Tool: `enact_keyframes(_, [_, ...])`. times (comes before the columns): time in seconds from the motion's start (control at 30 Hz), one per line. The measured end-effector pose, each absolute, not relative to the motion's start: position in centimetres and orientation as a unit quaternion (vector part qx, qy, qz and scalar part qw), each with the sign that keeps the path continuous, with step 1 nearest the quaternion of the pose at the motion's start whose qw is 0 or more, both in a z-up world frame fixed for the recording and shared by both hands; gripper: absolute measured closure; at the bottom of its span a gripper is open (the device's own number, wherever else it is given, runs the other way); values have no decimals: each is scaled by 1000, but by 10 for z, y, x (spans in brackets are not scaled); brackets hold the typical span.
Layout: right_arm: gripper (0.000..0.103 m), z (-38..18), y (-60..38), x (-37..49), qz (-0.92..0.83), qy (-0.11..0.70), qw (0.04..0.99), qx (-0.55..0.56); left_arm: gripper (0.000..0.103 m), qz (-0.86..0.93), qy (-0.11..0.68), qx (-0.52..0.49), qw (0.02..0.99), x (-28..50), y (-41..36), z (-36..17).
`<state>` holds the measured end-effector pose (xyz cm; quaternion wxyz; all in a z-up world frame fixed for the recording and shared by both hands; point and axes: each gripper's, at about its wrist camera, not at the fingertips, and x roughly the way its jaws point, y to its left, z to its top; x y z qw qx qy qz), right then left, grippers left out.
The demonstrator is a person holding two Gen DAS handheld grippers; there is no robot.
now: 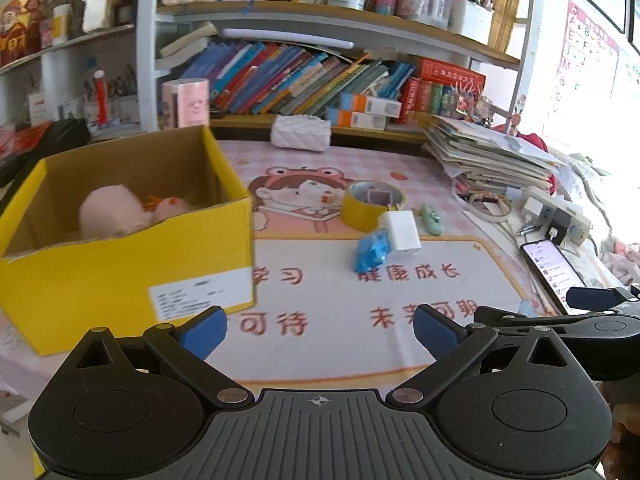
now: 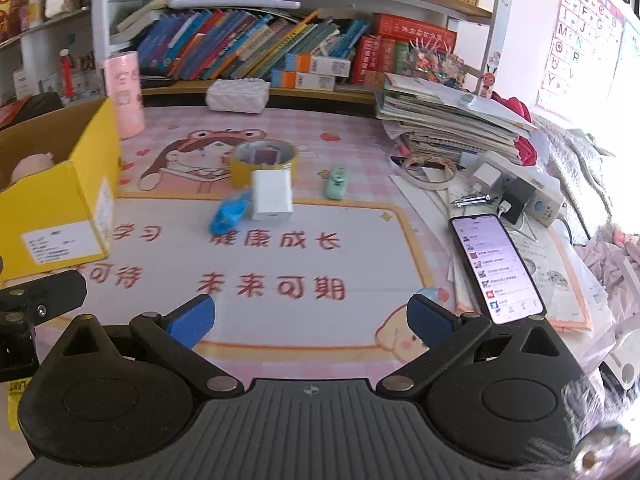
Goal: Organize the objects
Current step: 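Withdraw both tools from the box toward the blue bag and charger, then grasp the blue plastic bag with the left tool while the right tool grasps the white charger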
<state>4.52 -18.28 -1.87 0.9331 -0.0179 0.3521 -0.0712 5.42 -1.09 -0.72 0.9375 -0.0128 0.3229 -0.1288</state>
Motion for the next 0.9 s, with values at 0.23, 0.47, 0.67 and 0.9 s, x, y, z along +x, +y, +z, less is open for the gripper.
enact_keyframes(0.23, [0,-17,-204,75,-67,344,937,-14,2,-134,319,-13,938,81,-33,-5])
enact_keyframes(0.47, [3,-19,-227,106,-54,351,935,0,5,-129,324,-6,937,104,-54,-7])
enact_keyframes(0.67, [13,-18,-240,130,-44,352,935,8,23,-119,339,-3,933,125,-66,-11])
enact_keyframes(0.9, [21,-20,-251,156,-13,354,935,16,37,-117,375,15,920,153,-86,-25])
